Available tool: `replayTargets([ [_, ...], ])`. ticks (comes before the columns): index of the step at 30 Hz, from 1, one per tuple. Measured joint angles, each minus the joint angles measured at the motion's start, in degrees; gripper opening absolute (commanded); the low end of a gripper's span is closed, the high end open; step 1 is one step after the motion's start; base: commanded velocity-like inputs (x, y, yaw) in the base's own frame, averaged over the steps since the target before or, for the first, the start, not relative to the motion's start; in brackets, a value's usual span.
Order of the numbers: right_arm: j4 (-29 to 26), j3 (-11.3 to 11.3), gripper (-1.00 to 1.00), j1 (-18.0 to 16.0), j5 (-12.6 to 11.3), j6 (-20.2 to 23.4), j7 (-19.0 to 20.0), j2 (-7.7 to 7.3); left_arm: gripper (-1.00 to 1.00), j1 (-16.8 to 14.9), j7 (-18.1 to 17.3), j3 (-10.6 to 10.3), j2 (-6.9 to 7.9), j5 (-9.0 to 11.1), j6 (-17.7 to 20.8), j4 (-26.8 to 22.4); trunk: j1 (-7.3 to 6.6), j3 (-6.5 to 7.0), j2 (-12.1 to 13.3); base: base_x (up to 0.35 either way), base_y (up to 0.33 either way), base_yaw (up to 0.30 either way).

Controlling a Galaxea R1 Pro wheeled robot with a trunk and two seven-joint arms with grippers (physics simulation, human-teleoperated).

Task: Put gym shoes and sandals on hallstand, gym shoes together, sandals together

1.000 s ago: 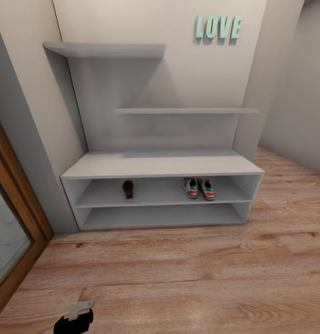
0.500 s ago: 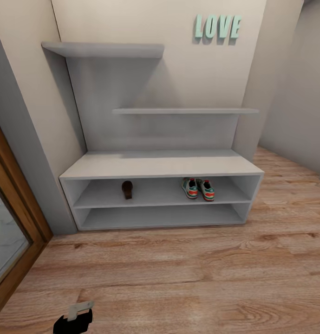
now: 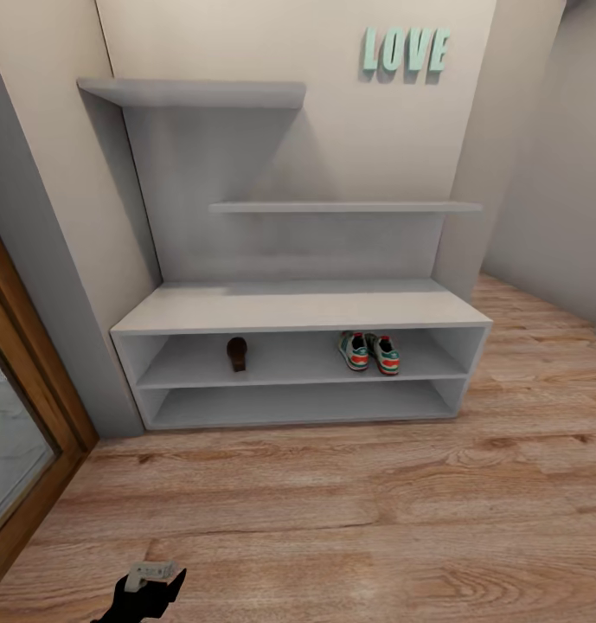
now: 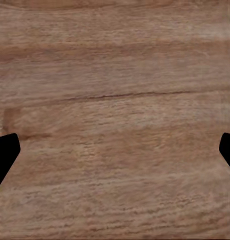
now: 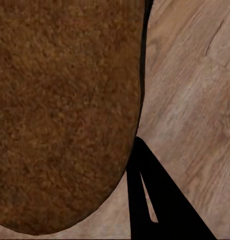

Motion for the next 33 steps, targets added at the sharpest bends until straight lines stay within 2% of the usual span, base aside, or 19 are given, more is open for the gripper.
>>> replayTargets([
  [2,-0.02,3.84,-1.0,0.01,-0.52,-0.02,0.04,2.39,1.0,0.0,-3.91,0.02,0.84,0.09,-0.59,0.64,0.0,0.0,0.0,0.0,0.0,0.0],
  [3,-0.06,4.78,-1.0,0.0,0.34,0.07,-0.08,2.88,1.0,0.02,-4.54,0.03,0.98,0.1,-0.75,0.74,0.0,0.0,0.0,0.0,0.0,0.0],
  [5,-0.03,8.83,-1.0,0.02,-0.44,0.05,0.01,4.77,1.0,0.01,-5.94,0.03,1.29,0.13,-1.63,1.05,0.0,0.0,0.0,0.0,0.0,0.0],
  [6,-0.08,9.61,-1.0,-0.01,0.27,0.09,-0.09,5.25,1.0,0.02,-6.15,0.04,1.35,0.13,-1.9,1.09,0.0,0.0,0.0,0.0,0.0,0.0],
  [9,-0.2,12.98,-1.0,0.01,-0.49,0.06,-0.05,9.04,1.0,0.01,-6.74,-0.03,1.43,0.07,-3.02,1.23,0.0,0.0,0.0,0.0,0.0,0.0],
  [11,-0.34,13.38,-1.0,-0.02,0.34,0.14,-0.16,10.53,1.0,0.02,-6.84,-0.03,1.43,0.03,-3.18,1.24,0.0,0.0,0.0,0.0,0.0,0.0],
  [13,-0.44,14.21,-1.0,0.0,-0.03,0.14,-0.09,12.26,1.0,0.01,-6.95,-0.04,1.43,0.0,-3.34,1.26,0.0,0.0,0.0,0.0,0.0,0.0],
  [16,-0.58,15.23,-1.0,-0.02,0.21,0.17,-0.08,13.02,1.0,0.02,-6.99,-0.05,1.43,-0.02,-3.4,1.26,0.0,0.0,0.0,0.0,0.0,0.0],
  [18,-0.73,17.08,-1.0,-0.02,0.15,0.18,-0.03,13.42,1.0,0.02,-7.01,-0.05,1.43,-0.07,-3.43,1.27,0.0,0.0,0.0,0.0,0.0,0.0],
  [19,-0.88,19.93,-1.0,-0.02,-0.3,0.32,0.01,14.35,1.0,0.01,-7.01,-0.06,1.43,-0.1,-3.44,1.28,0.0,0.0,0.0,0.0,0.0,0.0],
  [21,-0.91,20.66,-1.0,-0.02,0.15,0.52,-0.06,15.27,1.0,0.02,-7.02,-0.05,1.39,-0.11,-3.44,1.27,0.0,0.0,0.0,0.0,0.0,0.0],
  [22,-0.94,21.09,-1.0,-0.02,0.53,0.7,-0.15,17.13,1.0,0.02,-7.02,-0.05,1.37,-0.11,-3.45,1.29,0.0,0.0,0.0,0.0,0.0,0.0],
  [24,-0.92,21.37,-1.0,-0.01,-0.14,0.75,-0.09,18.72,1.0,0.01,-7.02,-0.05,1.35,-0.14,-3.45,1.28,0.0,0.0,0.0,0.0,0.0,0.0],
  [25,-0.92,21.53,-1.0,-0.01,-0.3,0.8,-0.08,20.32,1.0,0.01,-7.02,-0.06,1.33,-0.18,-3.45,1.32,0.0,0.0,0.0,0.0,0.0,0.0],
  [27,-0.95,21.48,-1.0,-0.03,0.46,0.88,-0.17,21.42,1.0,0.02,-7.02,-0.05,1.3,-0.19,-3.45,1.33,0.0,0.0,0.0,0.0,0.0,0.0],
  [31,-0.86,21.84,-1.0,-0.02,0.19,1.12,-0.12,24.32,1.0,0.01,-7.02,-0.12,1.23,-0.2,-3.45,1.36,0.0,0.0,0.0,0.0,0.0,0.0],
  [33,-0.85,23.56,-1.0,-0.02,1.31,1.21,-0.13,26.08,1.0,0.01,-7.02,-0.14,1.14,-0.21,-3.45,1.35,0.0,0.0,0.0,0.0,0.0,0.0],
])
